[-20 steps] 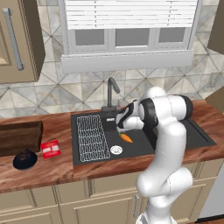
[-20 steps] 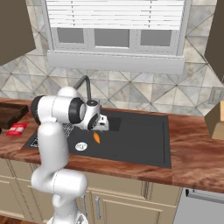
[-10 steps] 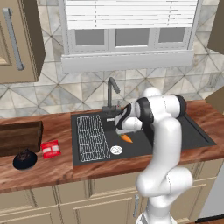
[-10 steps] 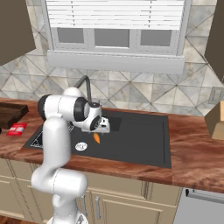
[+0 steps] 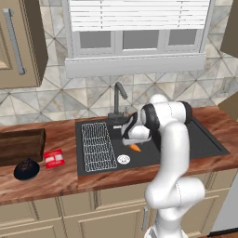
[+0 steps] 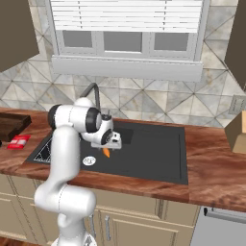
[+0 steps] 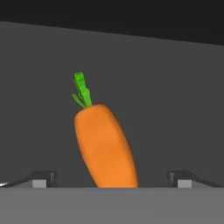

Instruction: Pick up all produce items and place them in the sink. Turn on the sink faucet to wash them. Then turn the sink off and put them in the tray.

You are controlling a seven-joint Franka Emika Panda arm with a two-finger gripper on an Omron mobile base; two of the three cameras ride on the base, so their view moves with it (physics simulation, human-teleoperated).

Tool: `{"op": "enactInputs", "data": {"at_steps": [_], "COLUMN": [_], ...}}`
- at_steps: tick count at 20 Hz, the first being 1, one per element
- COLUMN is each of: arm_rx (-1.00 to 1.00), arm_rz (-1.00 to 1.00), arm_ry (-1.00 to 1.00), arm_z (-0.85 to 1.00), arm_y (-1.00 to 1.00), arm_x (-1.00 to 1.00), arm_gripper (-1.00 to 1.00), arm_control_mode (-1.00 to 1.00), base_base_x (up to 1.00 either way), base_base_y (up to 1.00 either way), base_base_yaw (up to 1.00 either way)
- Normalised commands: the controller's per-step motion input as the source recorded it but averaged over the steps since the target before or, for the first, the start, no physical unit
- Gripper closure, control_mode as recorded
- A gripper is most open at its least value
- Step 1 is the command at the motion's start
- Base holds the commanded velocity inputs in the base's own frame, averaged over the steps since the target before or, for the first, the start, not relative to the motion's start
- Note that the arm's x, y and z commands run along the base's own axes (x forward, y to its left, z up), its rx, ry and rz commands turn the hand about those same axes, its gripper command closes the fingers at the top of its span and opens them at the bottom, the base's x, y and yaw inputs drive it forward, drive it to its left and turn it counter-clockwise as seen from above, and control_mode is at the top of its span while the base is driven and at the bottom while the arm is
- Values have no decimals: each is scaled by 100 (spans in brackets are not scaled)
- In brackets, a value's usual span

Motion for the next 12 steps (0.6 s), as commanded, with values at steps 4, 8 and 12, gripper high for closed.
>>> {"op": "enactInputs", "data": {"at_steps": [4, 8, 12], "arm_rx": [0, 0, 0], "arm_rz": [0, 0, 0], "arm_ry": [3, 0, 1], "arm_z": [-24, -21, -26], "arm_y": [1, 0, 0], "arm_x": [9, 3, 4], "arm_gripper": [-100, -100, -100], "arm_control_mode": [-100, -100, -100], "base_base_x": [0, 0, 0], "base_base_y": [0, 0, 0], "base_base_yaw": [0, 0, 0]}}
